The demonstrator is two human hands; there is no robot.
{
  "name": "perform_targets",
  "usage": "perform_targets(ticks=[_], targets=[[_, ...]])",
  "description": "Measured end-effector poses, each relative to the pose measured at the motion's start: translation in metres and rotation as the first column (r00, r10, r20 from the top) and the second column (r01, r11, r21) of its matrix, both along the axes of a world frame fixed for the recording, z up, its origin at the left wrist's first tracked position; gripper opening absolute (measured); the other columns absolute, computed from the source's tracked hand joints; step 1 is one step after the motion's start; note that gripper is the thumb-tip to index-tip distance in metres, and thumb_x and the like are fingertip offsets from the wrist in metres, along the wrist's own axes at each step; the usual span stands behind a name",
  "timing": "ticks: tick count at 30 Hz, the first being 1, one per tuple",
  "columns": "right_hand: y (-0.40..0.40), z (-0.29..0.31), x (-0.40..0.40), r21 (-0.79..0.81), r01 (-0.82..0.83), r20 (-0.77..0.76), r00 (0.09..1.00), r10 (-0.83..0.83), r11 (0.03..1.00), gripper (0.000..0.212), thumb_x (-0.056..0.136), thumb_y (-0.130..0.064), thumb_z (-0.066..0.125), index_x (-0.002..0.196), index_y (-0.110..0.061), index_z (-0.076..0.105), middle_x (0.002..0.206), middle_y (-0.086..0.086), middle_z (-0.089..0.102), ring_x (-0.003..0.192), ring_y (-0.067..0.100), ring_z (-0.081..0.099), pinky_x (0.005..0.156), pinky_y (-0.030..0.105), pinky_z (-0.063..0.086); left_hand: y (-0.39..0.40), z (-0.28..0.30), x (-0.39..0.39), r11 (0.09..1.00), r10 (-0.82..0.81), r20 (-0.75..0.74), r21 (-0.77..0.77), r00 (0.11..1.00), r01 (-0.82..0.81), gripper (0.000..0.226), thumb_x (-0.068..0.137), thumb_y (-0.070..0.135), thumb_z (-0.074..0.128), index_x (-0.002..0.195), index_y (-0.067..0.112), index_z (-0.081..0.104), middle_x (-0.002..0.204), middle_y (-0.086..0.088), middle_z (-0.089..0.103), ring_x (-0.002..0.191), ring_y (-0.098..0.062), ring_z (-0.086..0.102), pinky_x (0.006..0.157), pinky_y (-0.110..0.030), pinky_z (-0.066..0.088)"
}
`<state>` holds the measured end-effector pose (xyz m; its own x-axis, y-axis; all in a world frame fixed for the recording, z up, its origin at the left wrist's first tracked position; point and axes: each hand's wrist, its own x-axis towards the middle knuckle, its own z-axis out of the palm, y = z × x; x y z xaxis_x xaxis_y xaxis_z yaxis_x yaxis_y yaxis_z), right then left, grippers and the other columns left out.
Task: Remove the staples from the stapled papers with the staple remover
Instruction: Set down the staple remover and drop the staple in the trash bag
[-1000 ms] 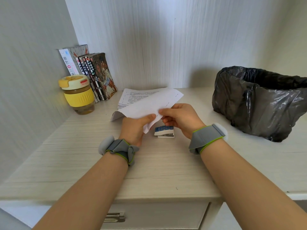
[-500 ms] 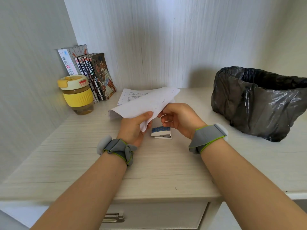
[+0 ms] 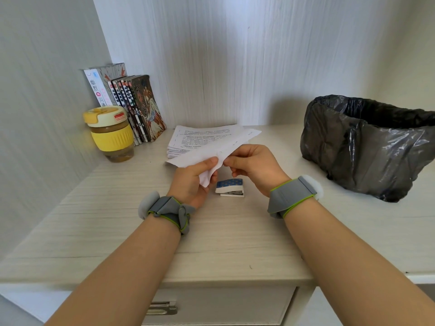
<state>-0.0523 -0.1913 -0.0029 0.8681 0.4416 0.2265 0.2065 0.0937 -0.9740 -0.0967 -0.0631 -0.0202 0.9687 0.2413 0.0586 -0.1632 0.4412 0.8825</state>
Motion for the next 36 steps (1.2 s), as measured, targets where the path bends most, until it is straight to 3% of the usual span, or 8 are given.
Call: perform_targets(ticks=[16, 21, 26, 31, 36], targets=[[0.0031, 0.0002, -0.0023, 0.028, 0.034, 0.029, 0.999, -0.035, 0.999, 0.028, 0.080, 0.008, 0.057, 0.059, -0.010, 0.061, 0.043, -0.009, 0.057, 0.040, 0.002, 0.043, 0.042, 0.015, 0.041, 0.0015, -0.0007, 0.0001, 0.995, -0.096, -0.067, 0.000, 0.993, 0.097, 0.012, 0.089, 0.008, 0.050, 0.087, 0.015, 0.059, 0.053, 0.005, 0.063, 0.043, -0.004, 0.054, 0.042, -0.013, 0.044], [0.0045, 0.0002, -0.0029, -0.005, 0.051, 0.030, 0.998, -0.051, 0.999, 0.025, 0.081, 0.007, 0.055, 0.059, -0.006, 0.058, 0.056, 0.007, 0.048, 0.044, 0.007, 0.041, 0.044, 0.017, 0.040, 0.0022, -0.0014, 0.0007, 0.995, -0.099, -0.059, 0.012, 0.993, 0.100, 0.011, 0.088, 0.009, 0.051, 0.085, 0.015, 0.059, 0.050, 0.005, 0.060, 0.041, -0.004, 0.052, 0.040, -0.013, 0.042], [0.0041, 0.0000, -0.0017, 0.008, 0.050, 0.016, 0.999, -0.051, 0.999, 0.024, 0.080, 0.007, 0.056, 0.061, -0.007, 0.058, 0.058, 0.009, 0.049, 0.043, 0.006, 0.042, 0.044, 0.018, 0.041, 0.0027, -0.0019, 0.0020, 0.996, -0.091, -0.038, 0.013, 0.995, 0.091, 0.010, 0.088, 0.009, 0.051, 0.087, 0.015, 0.059, 0.052, 0.005, 0.061, 0.042, -0.004, 0.053, 0.040, -0.014, 0.042], [0.0018, -0.0002, -0.0009, 0.048, 0.008, 0.012, 1.000, -0.008, 0.999, 0.027, 0.081, 0.011, 0.056, 0.066, -0.011, 0.062, 0.045, -0.009, 0.059, 0.041, 0.003, 0.045, 0.042, 0.016, 0.042, 0.0022, -0.0018, 0.0011, 0.994, -0.107, -0.072, -0.008, 0.992, 0.107, 0.011, 0.088, 0.009, 0.052, 0.084, 0.015, 0.061, 0.051, 0.004, 0.061, 0.041, -0.005, 0.053, 0.041, -0.013, 0.043], [0.0023, -0.0014, -0.0030, 0.036, -0.017, 0.037, 0.999, 0.016, 0.999, 0.024, 0.082, 0.010, 0.055, 0.072, -0.010, 0.064, 0.045, -0.010, 0.058, 0.041, 0.002, 0.044, 0.043, 0.015, 0.041, 0.0031, -0.0018, 0.0003, 0.994, -0.107, -0.097, -0.003, 0.990, 0.107, 0.011, 0.087, 0.008, 0.053, 0.084, 0.016, 0.061, 0.050, 0.004, 0.059, 0.042, -0.004, 0.052, 0.041, -0.013, 0.043]])
